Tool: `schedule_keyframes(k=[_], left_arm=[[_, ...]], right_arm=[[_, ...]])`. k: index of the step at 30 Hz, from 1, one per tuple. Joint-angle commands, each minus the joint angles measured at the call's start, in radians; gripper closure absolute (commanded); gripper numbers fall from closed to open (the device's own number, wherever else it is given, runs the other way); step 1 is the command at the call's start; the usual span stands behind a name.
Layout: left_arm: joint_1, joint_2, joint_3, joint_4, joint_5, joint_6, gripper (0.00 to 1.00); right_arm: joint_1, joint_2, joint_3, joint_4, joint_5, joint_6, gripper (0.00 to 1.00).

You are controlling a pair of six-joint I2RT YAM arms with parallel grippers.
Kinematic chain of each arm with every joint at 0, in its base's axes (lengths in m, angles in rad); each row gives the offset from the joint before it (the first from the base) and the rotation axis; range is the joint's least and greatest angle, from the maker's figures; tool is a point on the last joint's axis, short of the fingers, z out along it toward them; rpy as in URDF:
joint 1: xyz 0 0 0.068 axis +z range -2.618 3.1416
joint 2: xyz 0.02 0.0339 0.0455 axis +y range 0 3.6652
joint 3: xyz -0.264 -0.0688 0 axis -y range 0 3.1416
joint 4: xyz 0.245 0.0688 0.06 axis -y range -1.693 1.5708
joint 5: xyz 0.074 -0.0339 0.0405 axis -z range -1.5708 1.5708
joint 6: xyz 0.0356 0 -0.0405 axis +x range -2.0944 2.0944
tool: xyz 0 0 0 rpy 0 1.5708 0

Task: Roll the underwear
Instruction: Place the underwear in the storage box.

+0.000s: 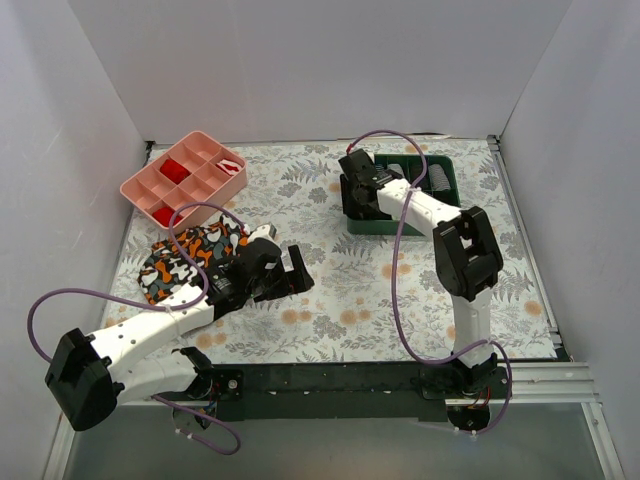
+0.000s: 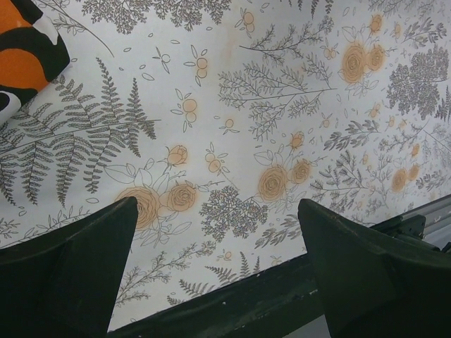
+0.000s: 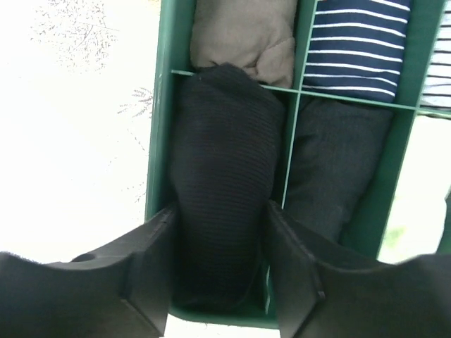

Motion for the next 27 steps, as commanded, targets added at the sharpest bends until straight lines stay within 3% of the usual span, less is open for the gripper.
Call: schedule_keyframes(k=[1, 10, 13, 14, 17, 18, 19, 20, 27], left_arm=[[0.004, 0.002, -0.015, 0.005, 0.005, -0.006, 0.02], [0.004, -0.01, -0.035, 0.001, 0.008, -0.02, 0.02], [0.004, -0.014, -0.038, 0.001, 0.009, -0.022, 0.02], [0.004, -0.013, -0.038, 0.001, 0.009, -0.025, 0.02], [0.004, -0.018, -0.032, 0.001, 0.009, -0.025, 0.02], [0.004, -0.018, -0.03, 0.001, 0.009, -0.023, 0.02], [0.004, -0.022, -0.027, -0.002, 0.009, -0.025, 0.02], [0.004, -0.024, -0.021, -0.005, 0.011, -0.022, 0.02], [0.004, -0.088, 0.007, -0.028, 0.028, -0.005, 0.02]], right_arm=[[0.02, -0.049, -0.007, -0.024, -0.039, -0.025, 0.39], [0.02, -0.13, -0.033, -0.018, 0.004, -0.034, 0.35], [0.02, -0.193, -0.056, 0.044, 0.013, -0.043, 0.4], [0.018, -0.209, -0.055, 0.051, 0.014, -0.055, 0.42], [0.015, -0.192, -0.011, 0.045, 0.012, -0.074, 0.72], [0.011, -0.18, 0.005, 0.036, 0.009, -0.075, 0.89], [0.008, -0.166, 0.019, 0.025, 0.007, -0.078, 0.95], [0.004, -0.135, 0.035, 0.006, 0.004, -0.08, 0.99], [-0.028, -0.034, 0.086, 0.019, -0.04, -0.085, 0.99]])
